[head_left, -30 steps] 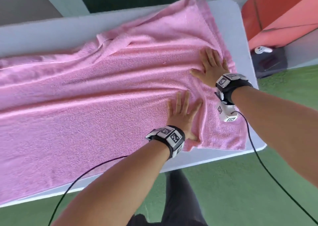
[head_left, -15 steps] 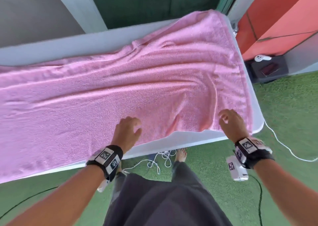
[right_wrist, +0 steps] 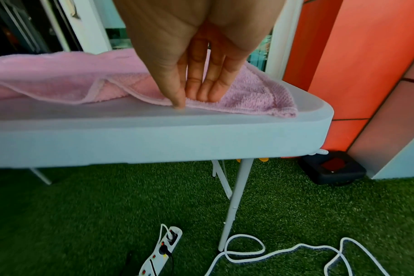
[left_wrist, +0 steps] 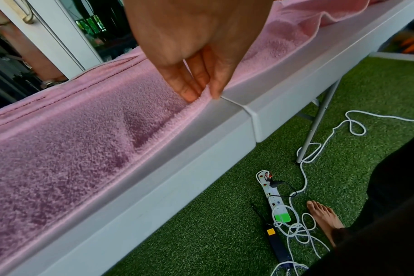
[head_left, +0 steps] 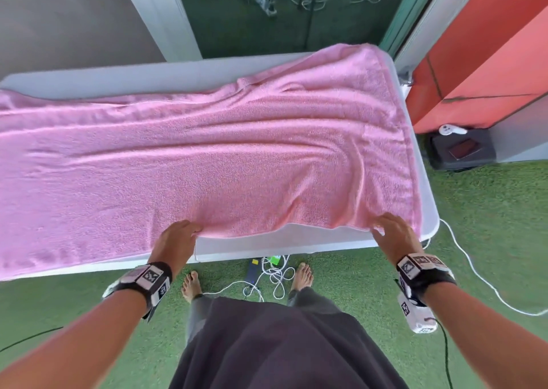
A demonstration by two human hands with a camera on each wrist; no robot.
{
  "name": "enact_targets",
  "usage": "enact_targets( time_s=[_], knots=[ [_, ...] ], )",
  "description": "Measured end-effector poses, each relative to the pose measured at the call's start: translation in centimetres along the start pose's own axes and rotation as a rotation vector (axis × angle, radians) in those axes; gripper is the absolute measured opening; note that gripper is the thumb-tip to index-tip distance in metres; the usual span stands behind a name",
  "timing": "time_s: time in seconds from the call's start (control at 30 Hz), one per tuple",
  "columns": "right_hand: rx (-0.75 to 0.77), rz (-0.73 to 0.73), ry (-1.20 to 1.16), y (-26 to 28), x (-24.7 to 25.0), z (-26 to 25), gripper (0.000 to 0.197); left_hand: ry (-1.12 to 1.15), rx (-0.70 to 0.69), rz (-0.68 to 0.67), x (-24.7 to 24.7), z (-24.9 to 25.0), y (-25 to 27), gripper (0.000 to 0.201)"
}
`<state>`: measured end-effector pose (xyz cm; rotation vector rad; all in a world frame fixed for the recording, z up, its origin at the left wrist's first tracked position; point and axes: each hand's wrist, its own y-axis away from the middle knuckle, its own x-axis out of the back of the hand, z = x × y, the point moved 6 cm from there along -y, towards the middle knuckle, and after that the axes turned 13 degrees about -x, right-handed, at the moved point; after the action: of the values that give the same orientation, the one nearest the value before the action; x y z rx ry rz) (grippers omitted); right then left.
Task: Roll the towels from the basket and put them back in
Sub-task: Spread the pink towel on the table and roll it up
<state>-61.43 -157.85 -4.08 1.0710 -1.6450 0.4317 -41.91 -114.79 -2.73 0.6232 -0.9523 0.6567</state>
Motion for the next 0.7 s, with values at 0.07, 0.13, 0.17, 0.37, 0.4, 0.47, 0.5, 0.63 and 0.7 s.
enact_targets(
  time_s=[0.07,0.13,0.17,0.37,0.4,0.47,0.5,0.63,0.7],
  knots=[
    [-0.018,-0.001,0.007,-0.5,0.0,0.2,0.013,0.002,0.003,0.016,0.3,0.2,-0.5,0.02],
    [-0.06,-0.021,0.009,-0.9,0.0,0.2,0.013,0.013,0.011,0.032,0.4,0.1,-0.7,0.019],
    [-0.087,-0.023,0.009,-1.1,0.1,0.3,0.013,0.016,0.017,0.036,0.4,0.0,-0.8,0.019],
    [-0.242,-0.002,-0.049,1.2,1.6,3.6,0.006,0.02,-0.001,0.059,0.4,-0.1,0.4,0.011],
    [-0.271,-0.006,-0.044,2.1,1.7,4.3,0.006,0.023,-0.018,0.055,0.4,0.2,0.8,0.008],
    [-0.325,-0.039,0.001,3.8,1.3,5.4,0.009,0.061,-0.036,-0.009,-0.1,0.7,1.6,0.008],
    [-0.351,-0.06,0.035,4.7,1.1,5.8,0.01,0.096,-0.038,-0.067,-0.6,0.8,2.0,0.01],
    [-0.353,-0.113,0.058,6.8,-1.0,4.4,0.02,0.2,-0.022,-0.165,-1.4,0.3,3.5,0.014],
    [-0.283,-0.15,-0.002,7.1,-2.7,0.7,0.023,0.199,0.004,-0.123,-0.7,-0.9,4.5,0.017]
  ],
)
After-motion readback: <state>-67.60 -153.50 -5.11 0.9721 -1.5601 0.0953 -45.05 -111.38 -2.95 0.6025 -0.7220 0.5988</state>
